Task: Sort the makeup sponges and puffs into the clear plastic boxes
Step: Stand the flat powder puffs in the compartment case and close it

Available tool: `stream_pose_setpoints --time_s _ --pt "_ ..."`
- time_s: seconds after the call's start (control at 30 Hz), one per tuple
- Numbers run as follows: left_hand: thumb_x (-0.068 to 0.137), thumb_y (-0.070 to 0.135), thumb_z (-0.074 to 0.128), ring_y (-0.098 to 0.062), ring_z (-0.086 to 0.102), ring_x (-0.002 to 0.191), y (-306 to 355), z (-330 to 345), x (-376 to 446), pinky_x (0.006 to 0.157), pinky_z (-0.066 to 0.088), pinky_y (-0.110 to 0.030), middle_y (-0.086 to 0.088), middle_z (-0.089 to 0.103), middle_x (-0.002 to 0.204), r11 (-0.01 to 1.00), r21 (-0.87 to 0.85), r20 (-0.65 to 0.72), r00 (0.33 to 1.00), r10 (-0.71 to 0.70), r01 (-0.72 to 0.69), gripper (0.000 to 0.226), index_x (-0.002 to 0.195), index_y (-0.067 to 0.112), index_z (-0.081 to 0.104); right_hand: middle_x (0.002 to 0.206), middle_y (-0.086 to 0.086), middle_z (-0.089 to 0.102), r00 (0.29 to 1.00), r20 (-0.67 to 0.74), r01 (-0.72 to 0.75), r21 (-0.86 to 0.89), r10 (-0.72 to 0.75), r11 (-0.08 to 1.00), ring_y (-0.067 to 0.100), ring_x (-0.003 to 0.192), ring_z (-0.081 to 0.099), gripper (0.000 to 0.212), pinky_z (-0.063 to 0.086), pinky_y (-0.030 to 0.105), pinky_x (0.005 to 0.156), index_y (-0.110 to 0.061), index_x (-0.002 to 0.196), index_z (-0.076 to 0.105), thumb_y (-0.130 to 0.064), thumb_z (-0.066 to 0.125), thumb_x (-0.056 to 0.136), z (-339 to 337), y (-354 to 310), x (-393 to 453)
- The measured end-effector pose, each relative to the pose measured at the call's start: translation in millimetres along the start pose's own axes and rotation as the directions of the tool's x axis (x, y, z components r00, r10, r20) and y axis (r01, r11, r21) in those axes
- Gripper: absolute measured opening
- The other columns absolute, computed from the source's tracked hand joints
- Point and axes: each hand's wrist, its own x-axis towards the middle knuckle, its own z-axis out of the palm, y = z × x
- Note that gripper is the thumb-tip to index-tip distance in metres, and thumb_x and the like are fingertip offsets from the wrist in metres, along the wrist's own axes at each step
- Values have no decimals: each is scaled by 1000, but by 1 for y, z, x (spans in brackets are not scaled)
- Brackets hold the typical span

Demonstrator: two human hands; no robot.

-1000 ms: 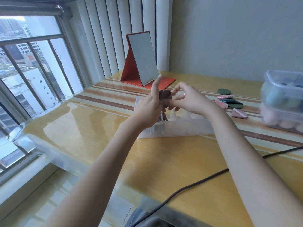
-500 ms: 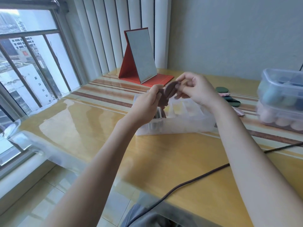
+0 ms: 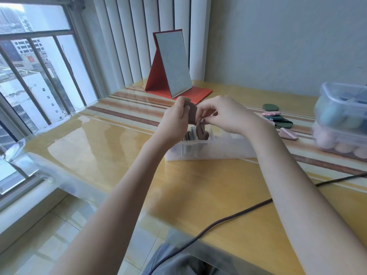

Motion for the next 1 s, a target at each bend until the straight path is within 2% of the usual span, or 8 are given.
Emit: stream_pose_setpoints --time_s 0.13,0.27,0.37,0.5,0.6,0.8,0.9,1.0 --pt "103 15 29 -16 49 98 1 0 -1 75 33 -17 -3 53 114 999 -39 -33 999 -8 6 28 126 10 45 88 -1 74 999 16 -42 157 40 987 9 87 69 23 54 27 84 -19 83 74 2 63 85 -4 9 -5" --pt "103 13 29 -2 56 83 7 -3 -5 66 41 -8 -7 55 113 997 -67 -59 998 23 -27 27 127 9 42 95 -5 72 992 103 -82 54 76 995 10 92 62 21 41 5 68 -24 91 76 -7 65 88 6 9 -2" --pt "103 13 31 17 53 66 10 -4 -8 61 42 -1 1 51 102 997 -67 -40 998 47 -49 25 125 7 40 104 -8 57 983 150 -101 -52 108 993 11 104 46 30 41 24 85 -39 90 75 -14 58 94 9 12 4" --pt "101 15 37 -14 55 87 8 -2 -8 71 40 -21 1 52 101 998 -29 -37 998 52 -54 16 116 9 39 103 -3 57 992 49 -115 -65 118 991 17 91 49 19 38 26 71 -29 101 71 -17 61 91 5 13 3" --pt "100 12 39 -19 54 88 7 -2 -7 72 43 -26 -2 53 101 999 -14 -29 998 48 -48 16 115 9 38 116 9 53 985 -106 -154 -223 133 963 26 114 44 15 36 32 81 -23 99 70 -33 64 89 8 7 4" --pt "93 5 51 -28 62 96 5 0 -8 83 55 -40 -10 61 109 996 -29 -27 996 84 -85 19 109 10 41 129 14 45 970 -56 -232 -509 238 829 31 123 35 33 36 37 92 -11 120 58 -28 59 92 29 -9 3" --pt "87 1 57 -22 60 96 4 -1 -7 84 54 -36 0 57 101 990 -27 -77 988 137 -140 19 102 10 49 131 15 43 969 -79 -236 -580 235 779 32 123 35 36 36 36 94 -8 123 55 -22 60 90 33 -15 3" --pt "82 2 64 -9 54 86 2 0 -8 77 49 -13 0 49 102 984 -34 -162 972 168 -175 18 95 11 55 132 16 43 965 -107 -259 -550 240 794 33 123 36 36 36 37 95 -7 122 56 -19 61 88 31 -17 3"
